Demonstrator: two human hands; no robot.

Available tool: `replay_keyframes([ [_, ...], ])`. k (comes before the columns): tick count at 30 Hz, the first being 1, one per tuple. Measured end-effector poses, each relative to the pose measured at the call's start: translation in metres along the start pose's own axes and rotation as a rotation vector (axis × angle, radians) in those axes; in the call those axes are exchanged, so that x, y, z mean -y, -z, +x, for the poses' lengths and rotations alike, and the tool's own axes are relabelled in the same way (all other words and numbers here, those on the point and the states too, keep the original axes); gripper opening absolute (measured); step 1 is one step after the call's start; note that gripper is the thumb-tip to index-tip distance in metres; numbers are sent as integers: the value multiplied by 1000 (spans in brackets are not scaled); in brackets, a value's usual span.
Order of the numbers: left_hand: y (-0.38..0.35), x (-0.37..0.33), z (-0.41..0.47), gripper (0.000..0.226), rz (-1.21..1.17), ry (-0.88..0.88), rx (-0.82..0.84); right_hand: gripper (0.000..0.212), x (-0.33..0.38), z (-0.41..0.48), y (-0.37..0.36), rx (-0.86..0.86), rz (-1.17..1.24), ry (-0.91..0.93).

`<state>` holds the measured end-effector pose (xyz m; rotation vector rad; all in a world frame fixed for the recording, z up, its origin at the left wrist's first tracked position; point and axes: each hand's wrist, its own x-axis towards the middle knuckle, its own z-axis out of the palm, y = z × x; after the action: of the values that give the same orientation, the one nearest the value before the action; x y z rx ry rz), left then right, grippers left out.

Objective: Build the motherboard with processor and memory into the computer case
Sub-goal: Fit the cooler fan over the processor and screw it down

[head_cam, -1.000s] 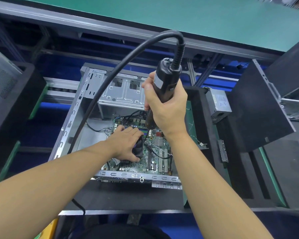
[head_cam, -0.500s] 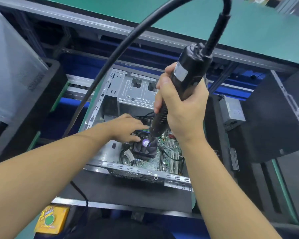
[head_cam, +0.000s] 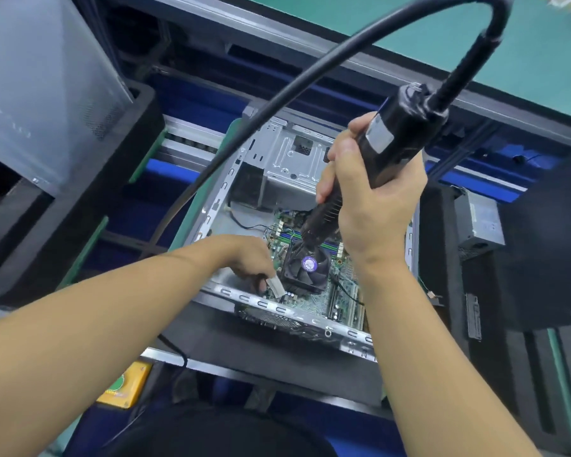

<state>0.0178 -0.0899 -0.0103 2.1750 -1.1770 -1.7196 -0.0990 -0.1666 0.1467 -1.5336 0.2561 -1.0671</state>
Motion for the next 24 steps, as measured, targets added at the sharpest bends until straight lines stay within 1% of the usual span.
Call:
replay_keyframes([
  [1,2,0,1,24,-30,33,22,12,0,1,-2,-1,4,3],
  [2,4,1,0,22,-12,57,28,12,0,1,-3,-3,8,0],
  [6,-3,1,-1,32,299,92,29,15,-5,0,-7,-2,7,-24],
  [7,-6,0,0,39,369,94,2,16,-7,0,-8,-2,0,-29],
  [9,-11,-3,1,61,493,81,-85,18,-10,-1,-7,-1,-18,-40],
  [11,-11,-1,1,83,481,63,-160,18,-12,-2,-6,-1,-15,-45],
  [13,-8,3,2,100,465,24,-210,17,-15,-2,-5,1,-4,-44],
  [14,-7,5,3,107,502,-10,-247,17,-16,-3,-4,1,-2,-44],
  [16,-9,9,5,120,649,-73,-340,16,-17,-5,-4,-2,4,-53],
  [18,-11,12,6,123,802,-156,-449,16,-17,-5,-4,-4,18,-49],
  [20,-12,13,6,118,901,-286,-549,16,-16,-5,-2,-3,27,-27],
  [22,-9,13,4,116,951,-363,-577,16,-15,-4,-1,-1,21,-5],
  [24,-9,11,2,112,911,-387,-567,16,-15,-4,-1,2,13,2],
])
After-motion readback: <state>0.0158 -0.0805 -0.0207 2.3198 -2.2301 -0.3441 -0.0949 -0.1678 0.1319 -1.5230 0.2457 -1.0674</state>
